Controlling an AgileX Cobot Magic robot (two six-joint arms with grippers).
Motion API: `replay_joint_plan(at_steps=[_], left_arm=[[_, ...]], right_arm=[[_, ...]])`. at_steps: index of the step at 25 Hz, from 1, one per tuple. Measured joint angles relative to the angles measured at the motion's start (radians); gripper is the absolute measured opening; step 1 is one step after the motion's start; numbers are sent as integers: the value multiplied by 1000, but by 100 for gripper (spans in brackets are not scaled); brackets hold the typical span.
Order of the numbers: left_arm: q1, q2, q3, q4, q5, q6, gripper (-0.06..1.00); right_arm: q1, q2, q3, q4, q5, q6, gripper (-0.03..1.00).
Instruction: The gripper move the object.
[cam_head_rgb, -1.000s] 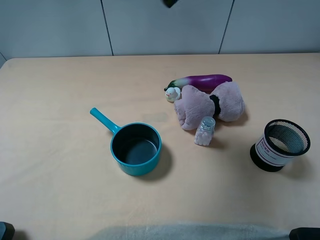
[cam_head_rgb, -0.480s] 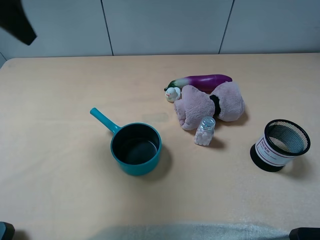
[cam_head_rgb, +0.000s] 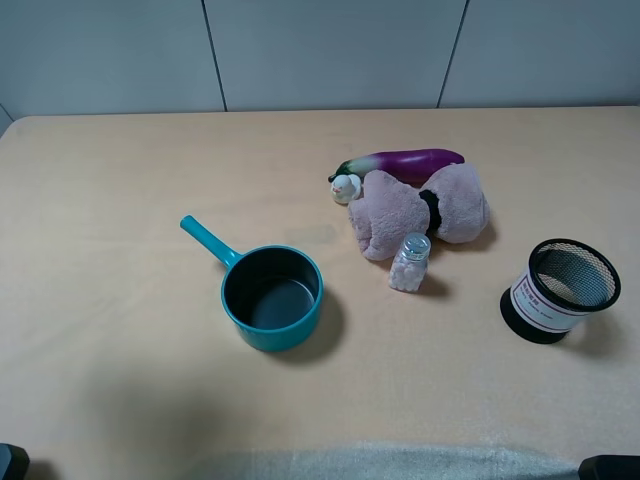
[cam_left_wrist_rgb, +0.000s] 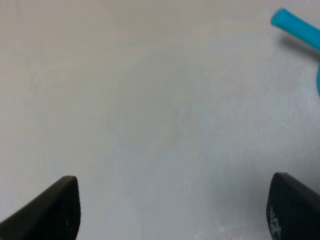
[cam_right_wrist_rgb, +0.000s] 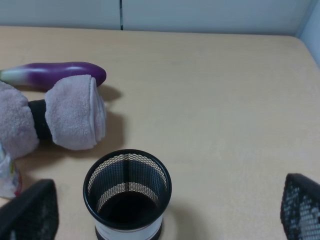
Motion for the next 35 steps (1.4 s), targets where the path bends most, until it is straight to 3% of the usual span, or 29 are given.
replay_joint_plan(at_steps=[13,35], left_arm=[[1,-435,297,-112,2,82,76],[1,-755,411,-91,-74,86,76]], right_arm=[[0,0,0,0,0,0,67],[0,0,0,0,2,0,67]])
